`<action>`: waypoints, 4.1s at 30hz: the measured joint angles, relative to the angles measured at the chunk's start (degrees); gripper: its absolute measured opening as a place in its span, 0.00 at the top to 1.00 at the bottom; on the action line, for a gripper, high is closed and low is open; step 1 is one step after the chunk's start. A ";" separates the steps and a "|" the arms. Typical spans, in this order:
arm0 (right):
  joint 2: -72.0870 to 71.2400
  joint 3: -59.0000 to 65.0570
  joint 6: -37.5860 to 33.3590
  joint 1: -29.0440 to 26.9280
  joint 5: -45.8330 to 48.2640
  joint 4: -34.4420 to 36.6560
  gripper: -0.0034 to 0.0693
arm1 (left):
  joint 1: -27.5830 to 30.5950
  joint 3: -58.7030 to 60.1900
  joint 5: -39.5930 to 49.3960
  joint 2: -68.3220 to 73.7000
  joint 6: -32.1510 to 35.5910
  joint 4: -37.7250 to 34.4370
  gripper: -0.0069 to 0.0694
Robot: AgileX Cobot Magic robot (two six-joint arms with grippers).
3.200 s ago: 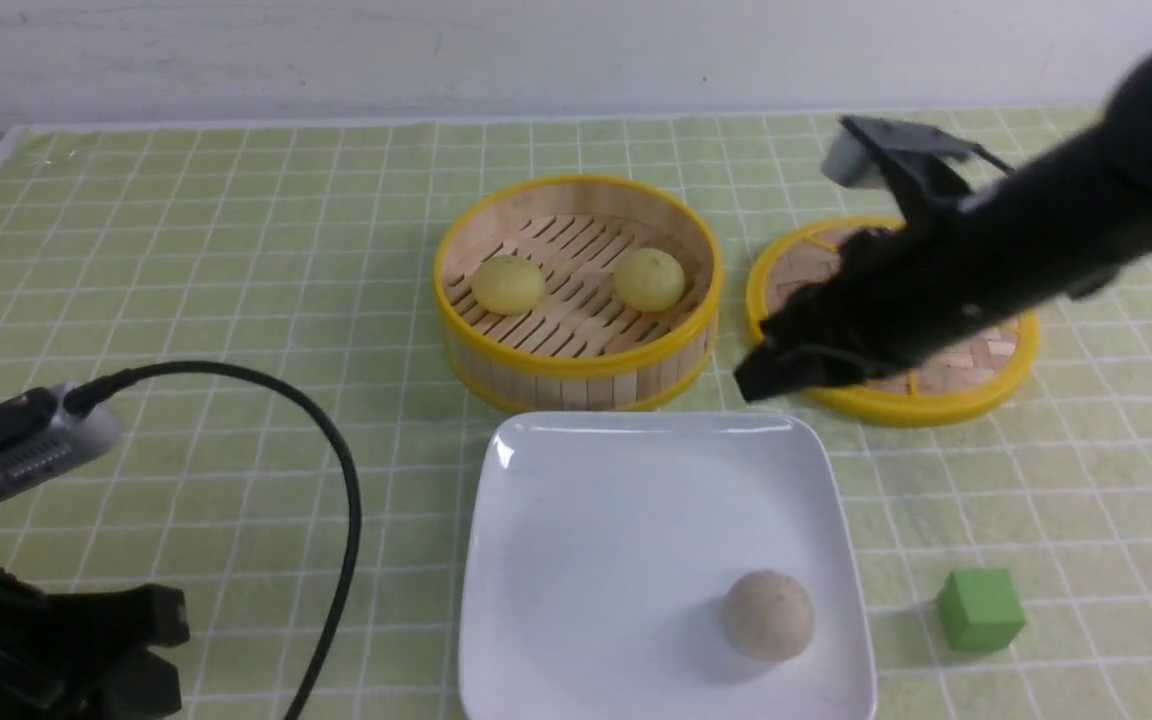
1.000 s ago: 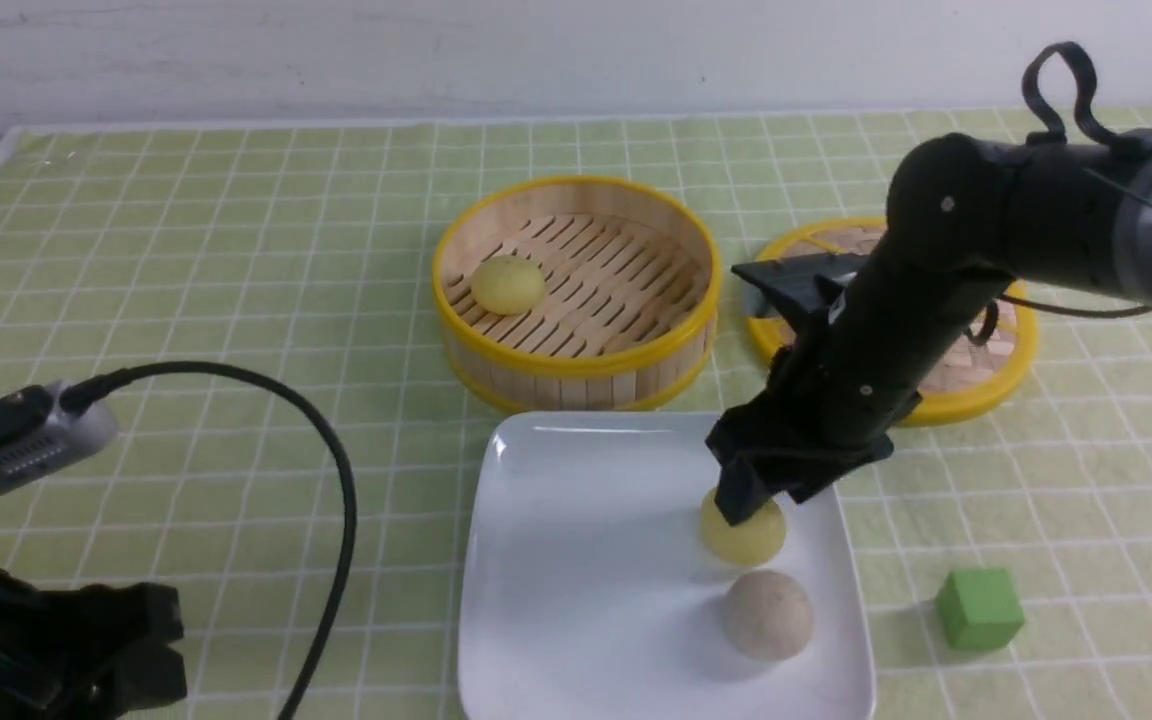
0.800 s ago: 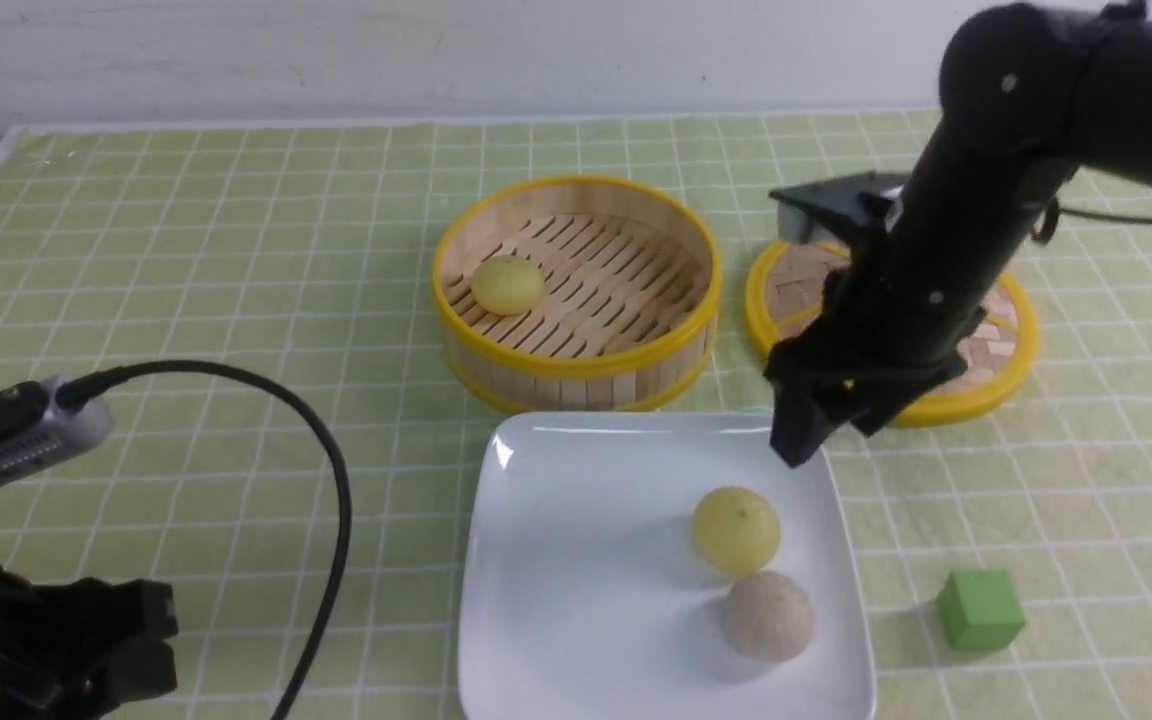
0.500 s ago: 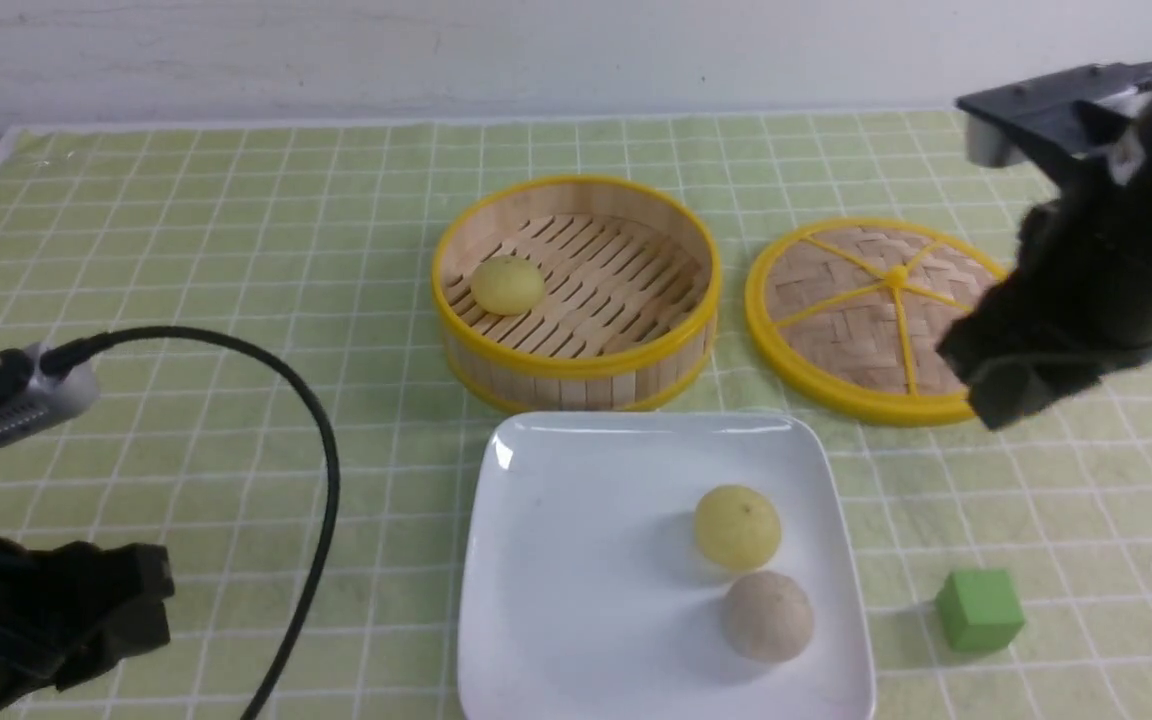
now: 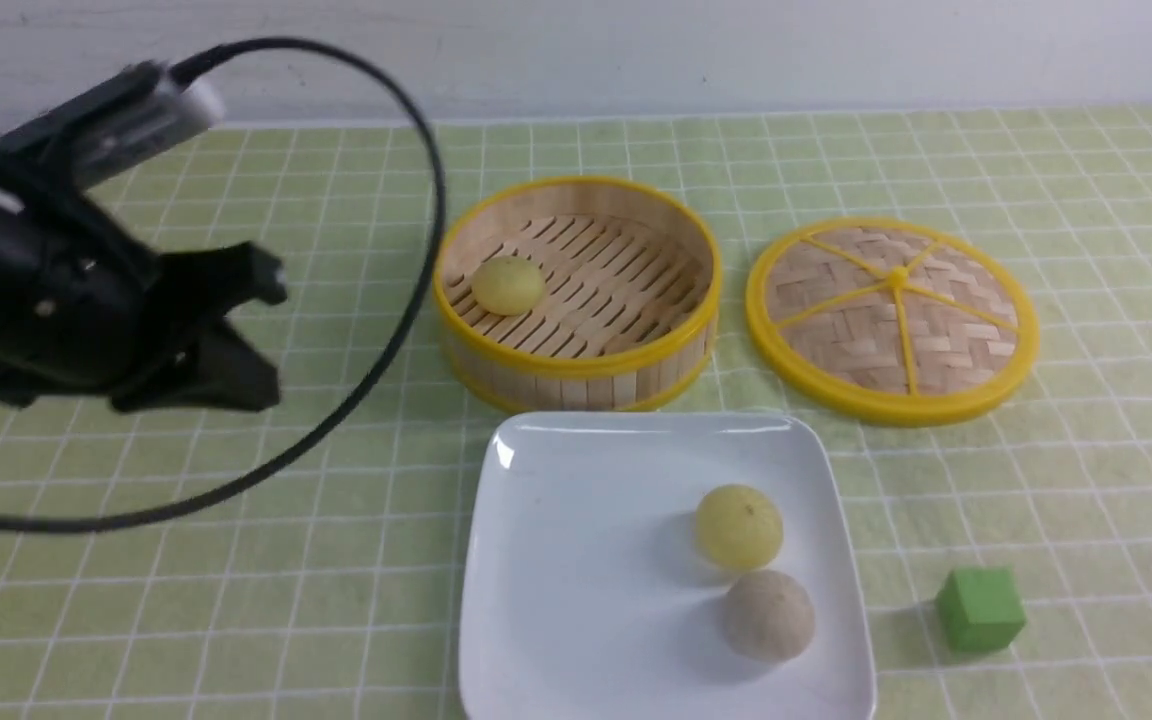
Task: Put the steamed buns into the plate on the green tablecloth.
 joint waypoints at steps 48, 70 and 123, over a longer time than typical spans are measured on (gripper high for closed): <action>-9.80 4.91 0.99 0.00 -3.13 -0.59 0.94 | -12.14 -58.90 11.58 52.01 -11.94 18.60 0.88; -9.80 4.91 0.99 0.00 -3.32 -0.76 0.93 | -28.62 -19.21 10.08 27.01 -9.22 16.30 0.87; -20.69 13.52 -7.47 -0.07 -19.13 10.82 0.97 | -29.63 -23.55 6.77 31.09 -10.94 22.73 0.48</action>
